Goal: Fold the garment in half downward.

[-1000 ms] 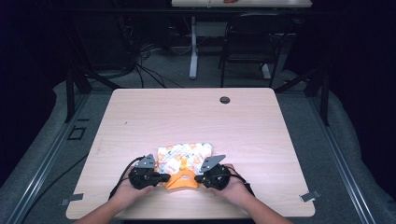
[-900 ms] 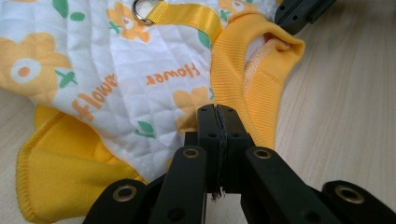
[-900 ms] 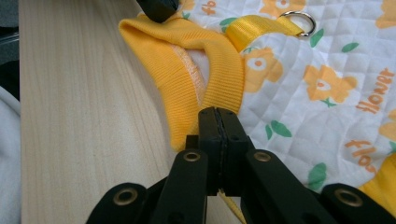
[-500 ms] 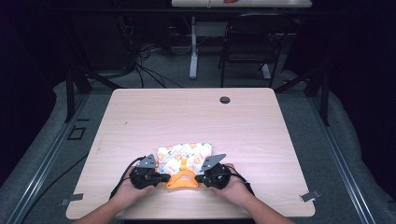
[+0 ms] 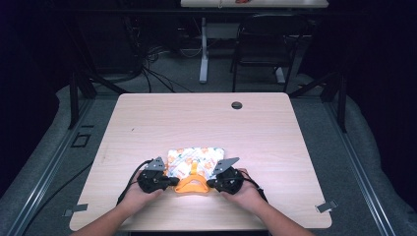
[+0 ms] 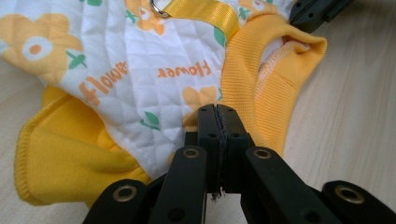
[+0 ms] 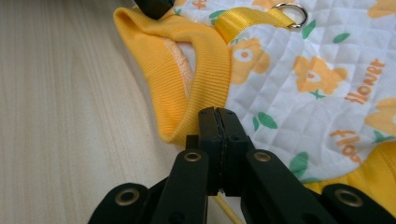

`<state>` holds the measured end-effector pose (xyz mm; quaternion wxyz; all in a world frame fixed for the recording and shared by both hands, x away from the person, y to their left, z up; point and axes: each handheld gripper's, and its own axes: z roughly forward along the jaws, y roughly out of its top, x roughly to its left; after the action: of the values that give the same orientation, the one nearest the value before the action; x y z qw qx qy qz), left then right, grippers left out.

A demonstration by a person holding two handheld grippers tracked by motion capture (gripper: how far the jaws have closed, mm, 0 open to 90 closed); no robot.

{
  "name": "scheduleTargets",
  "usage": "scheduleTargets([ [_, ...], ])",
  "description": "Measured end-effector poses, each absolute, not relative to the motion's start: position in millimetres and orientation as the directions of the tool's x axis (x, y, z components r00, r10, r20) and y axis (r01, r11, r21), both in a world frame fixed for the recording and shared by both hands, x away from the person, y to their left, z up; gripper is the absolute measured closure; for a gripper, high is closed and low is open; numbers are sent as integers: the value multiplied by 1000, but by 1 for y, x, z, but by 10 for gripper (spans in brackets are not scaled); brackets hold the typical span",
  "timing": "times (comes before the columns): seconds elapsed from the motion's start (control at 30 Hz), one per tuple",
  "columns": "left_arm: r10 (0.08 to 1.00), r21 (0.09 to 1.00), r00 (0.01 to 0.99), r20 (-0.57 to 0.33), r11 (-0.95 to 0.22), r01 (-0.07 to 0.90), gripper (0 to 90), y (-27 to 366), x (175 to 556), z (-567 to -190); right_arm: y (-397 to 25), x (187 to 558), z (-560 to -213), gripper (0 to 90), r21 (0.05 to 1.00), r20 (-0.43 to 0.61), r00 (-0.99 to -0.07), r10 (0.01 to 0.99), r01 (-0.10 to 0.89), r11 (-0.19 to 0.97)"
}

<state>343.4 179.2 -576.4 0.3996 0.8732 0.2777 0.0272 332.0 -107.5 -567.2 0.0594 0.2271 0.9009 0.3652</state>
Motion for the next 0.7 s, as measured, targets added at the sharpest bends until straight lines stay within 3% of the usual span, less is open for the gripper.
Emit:
scheduleTargets([
  [0.33, 542, 727, 811, -221, -463, 508, 897, 183, 358, -581, -108, 346, -567, 892, 682, 60, -873, 484, 390, 619],
  [0.7, 574, 721, 805, -150, -494, 487, 900, 175, 376, -577, -106, 362, -567, 895, 677, 60, -853, 518, 417, 607],
])
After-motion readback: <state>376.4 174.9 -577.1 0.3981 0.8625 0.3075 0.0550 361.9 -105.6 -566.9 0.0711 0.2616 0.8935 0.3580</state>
